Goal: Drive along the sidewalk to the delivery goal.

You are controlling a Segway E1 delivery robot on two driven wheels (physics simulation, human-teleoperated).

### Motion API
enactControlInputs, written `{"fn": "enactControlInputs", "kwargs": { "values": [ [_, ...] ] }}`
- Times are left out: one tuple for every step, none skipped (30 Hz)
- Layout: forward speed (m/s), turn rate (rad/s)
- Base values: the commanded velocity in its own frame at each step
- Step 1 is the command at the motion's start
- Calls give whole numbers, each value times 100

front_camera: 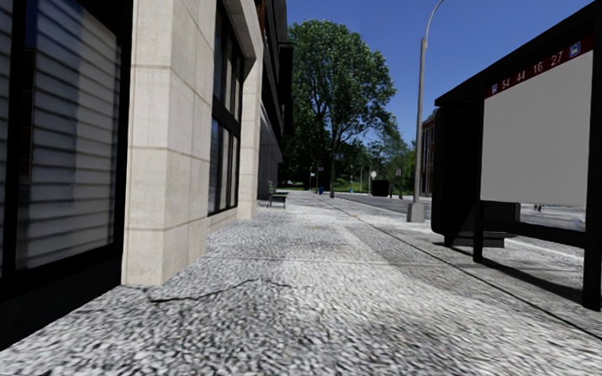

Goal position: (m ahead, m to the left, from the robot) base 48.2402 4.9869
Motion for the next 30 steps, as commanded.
{"fn": "enactControlInputs", "kwargs": {
  "values": [
    [200,-29],
    [200,-29],
    [200,-29],
    [200,-29],
    [200,-29],
    [200,-29],
    [200,0],
    [200,0],
    [200,0],
    [200,0],
    [200,0],
    [200,0],
    [200,0],
    [200,0],
    [200,0],
    [200,0],
    [200,0],
    [200,0],
    [200,0],
    [200,0],
    [200,0],
    [200,0],
    [200,0],
    [200,0],
    [200,0],
    [200,0],
    [200,0],
    [200,0],
    [200,0],
    [200,0]
  ]
}}
